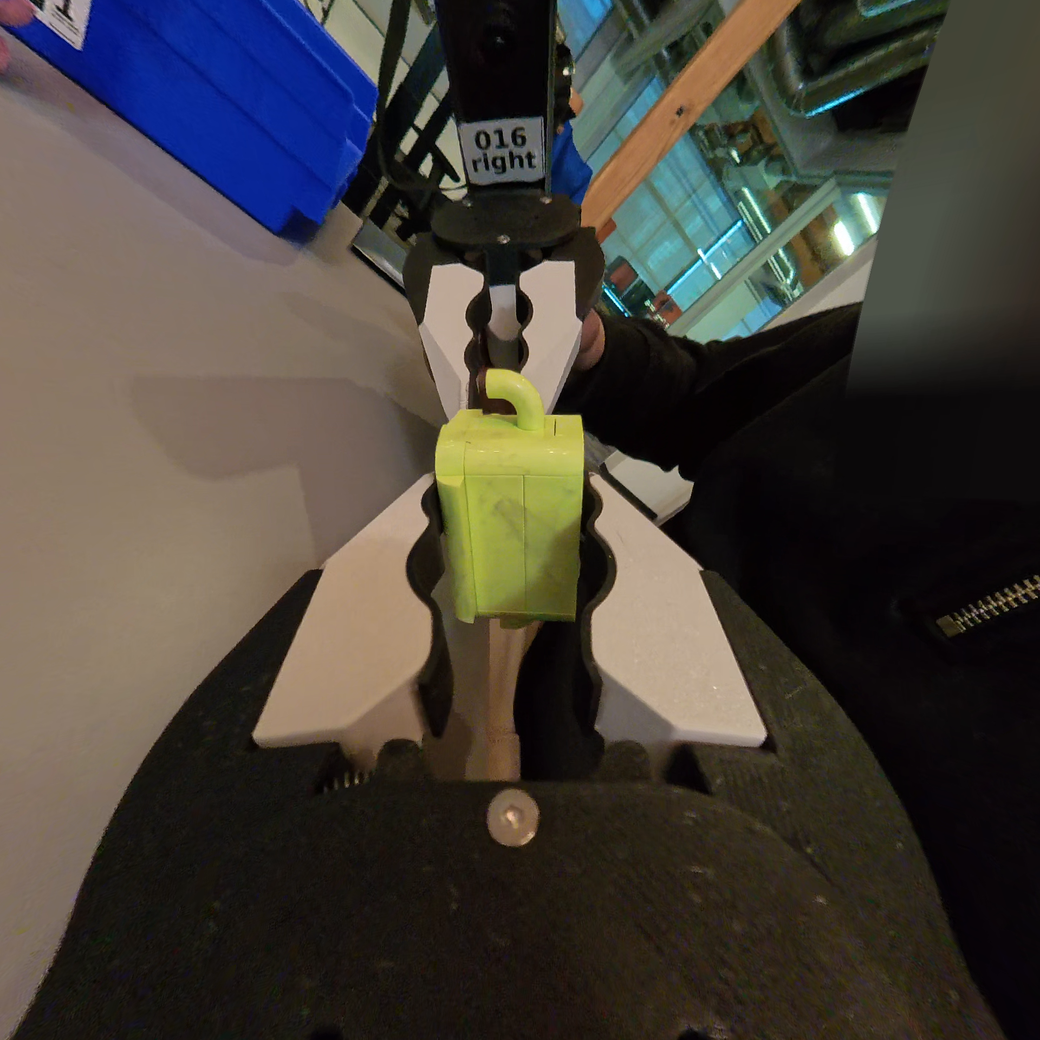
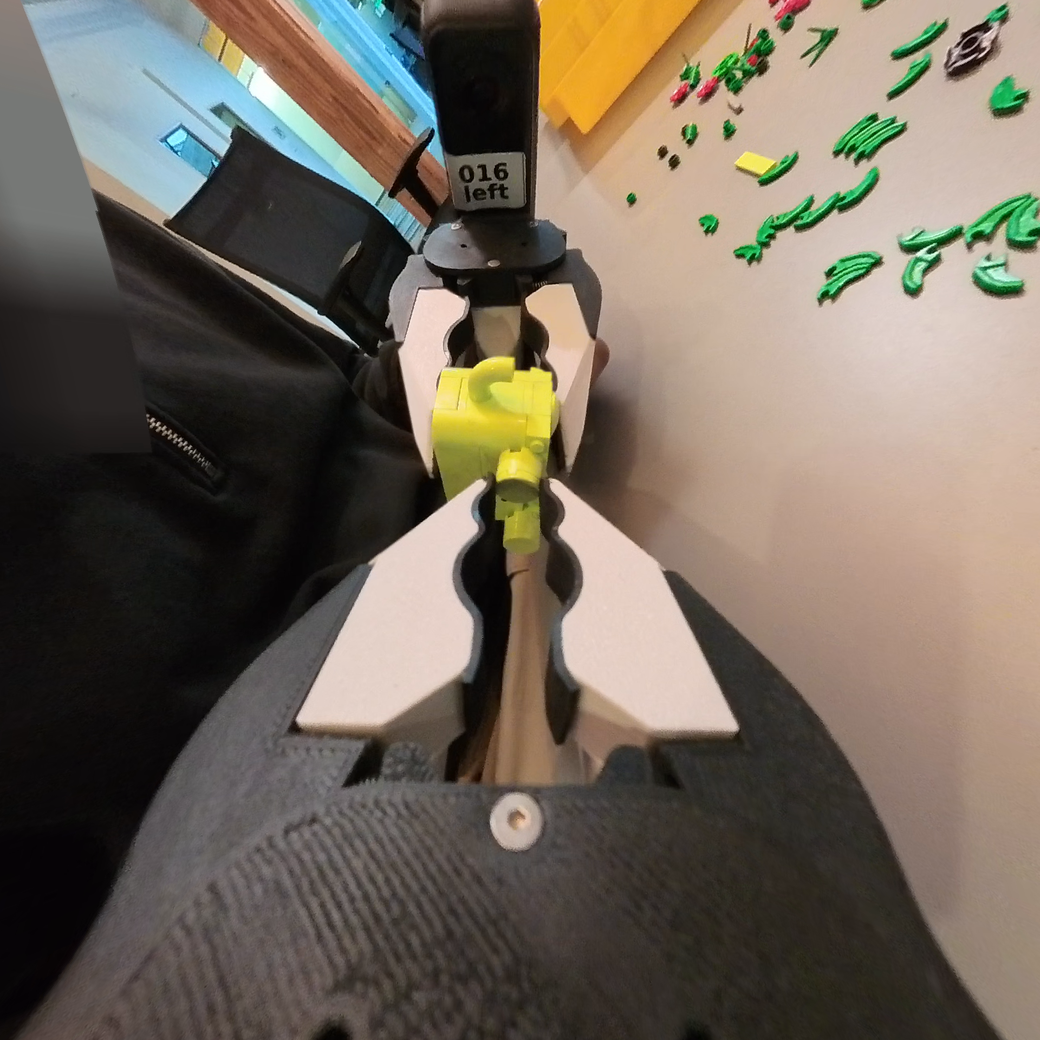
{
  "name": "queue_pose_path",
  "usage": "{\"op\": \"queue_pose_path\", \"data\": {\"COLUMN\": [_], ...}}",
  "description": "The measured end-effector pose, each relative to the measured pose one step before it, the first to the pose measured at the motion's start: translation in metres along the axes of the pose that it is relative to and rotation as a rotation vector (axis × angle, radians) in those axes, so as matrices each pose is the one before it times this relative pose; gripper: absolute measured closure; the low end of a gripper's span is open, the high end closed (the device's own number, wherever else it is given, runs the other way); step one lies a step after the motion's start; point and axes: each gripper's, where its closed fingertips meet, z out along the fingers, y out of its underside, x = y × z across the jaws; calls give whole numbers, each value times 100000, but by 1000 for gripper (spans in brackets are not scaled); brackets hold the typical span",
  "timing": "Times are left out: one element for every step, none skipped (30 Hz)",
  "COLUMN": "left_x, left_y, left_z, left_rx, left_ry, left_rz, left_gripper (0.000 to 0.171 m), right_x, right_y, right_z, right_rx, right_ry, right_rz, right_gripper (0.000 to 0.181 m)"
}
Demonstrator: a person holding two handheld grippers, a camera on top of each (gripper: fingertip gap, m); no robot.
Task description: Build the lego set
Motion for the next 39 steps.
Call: {"op": "queue_pose_path", "data": {"left_x": [-27,-44,-71,-109,-63,-23,18,60,-44,-41,18,22,4,22,49,41,48,39,34,20,-8,51,26,64,91,34,8,-8,-86,-8,-20,44,165,99,-45,-140,58,61,-71], "left_y": [-129,-87,-69,-3,8,60,92,30,-67,-116,-70,24,-23,-87,-30,-10,-17,-55,-13,22,9,22,-23,-32,-43,-96,-155,-201,-293,-299,-201,-41,214,346,279,132,-82,-124,-45], "left_z": [-79,-49,-10,30,48,75,46,22,5,-5,-7,6,-5,5,11,29,32,-1,4,4,8,3,10,0,-10,-13,-8,-17,-116,-163,-139,-25,117,227,245,191,77,2,-28], "left_rx": [978,641,565,128,-16,-350,-613,-194,495,950,503,-87,212,606,226,71,60,399,85,-86,-42,-149,193,163,235,567,936,1416,1936,1961,1258,158,-1506,-2341,-2177,-1079,411,723,179], "left_ry": [-166,-238,-574,-899,-546,-184,140,396,-196,-330,-44,42,-112,-221,21,142,111,-168,-166,-106,-194,30,-302,34,477,118,40,134,-147,749,756,604,730,-170,-1177,-1374,394,936,235], "left_rz": [-151,-81,-19,7,-67,-200,-13,8,-170,-86,237,154,227,647,626,343,460,803,662,316,212,444,831,759,573,560,423,98,-327,-946,-1330,-358,856,1471,1241,739,457,-347,-941], "left_gripper": [127,127,127,126,124,124,124,125,125,125,124,124,125,125,125,125,125,125,125,126,126,126,126,126,126,125,125,125,125,125,125,125,125,125,125,125,125,125,125], "right_x": [13,25,44,42,-15,11,36,-19,19,24,-21,-9,-1,-17,-18,-5,-12,-32,-23,-17,2,-17,-44,-67,-90,-86,-65,-42,72,89,79,138,87,-87,-144,-278,-316,-52,69], "right_y": [-98,-92,-26,7,23,69,57,-21,-45,14,40,21,21,0,-20,35,51,10,28,51,45,36,-10,-47,-64,-112,-179,-218,-262,-339,-342,-281,-103,117,178,183,216,232,176], "right_z": [50,31,18,26,48,49,21,-10,-29,9,12,10,20,4,6,11,10,6,18,16,23,6,-9,-19,-23,-39,-60,-104,-177,-275,-336,-331,-253,-121,-7,53,87,81,23], "right_rx": [1207,1117,693,343,122,-205,-161,301,528,146,-30,56,97,263,300,-54,-69,331,190,-20,-23,-13,276,498,584,896,1222,1342,1654,2161,2315,2055,1077,-180,-435,-352,-742,-927,-703], "right_ry": [-87,-39,105,76,-228,19,174,-280,-98,15,-107,-40,-35,-70,-85,-109,-183,-246,-328,-157,-4,-162,-230,-334,-374,-69,238,534,1235,1275,706,860,307,-827,-980,-1582,-1788,-108,484], "right_rz": [284,155,-2,22,42,-165,-184,197,289,39,-262,-169,18,-118,-148,18,-17,90,332,208,103,240,312,221,-11,-257,-527,-787,-894,-726,-111,475,597,450,-22,-518,-643,-938,-1178], "right_gripper": [168,168,168,168,168,168,168,168,168,168,167,168,168,168,168,168,168,168,168,168,168,168,168,168,168,168,168,168,167,167,168,168,168,168,168,168,168,168,168]}}
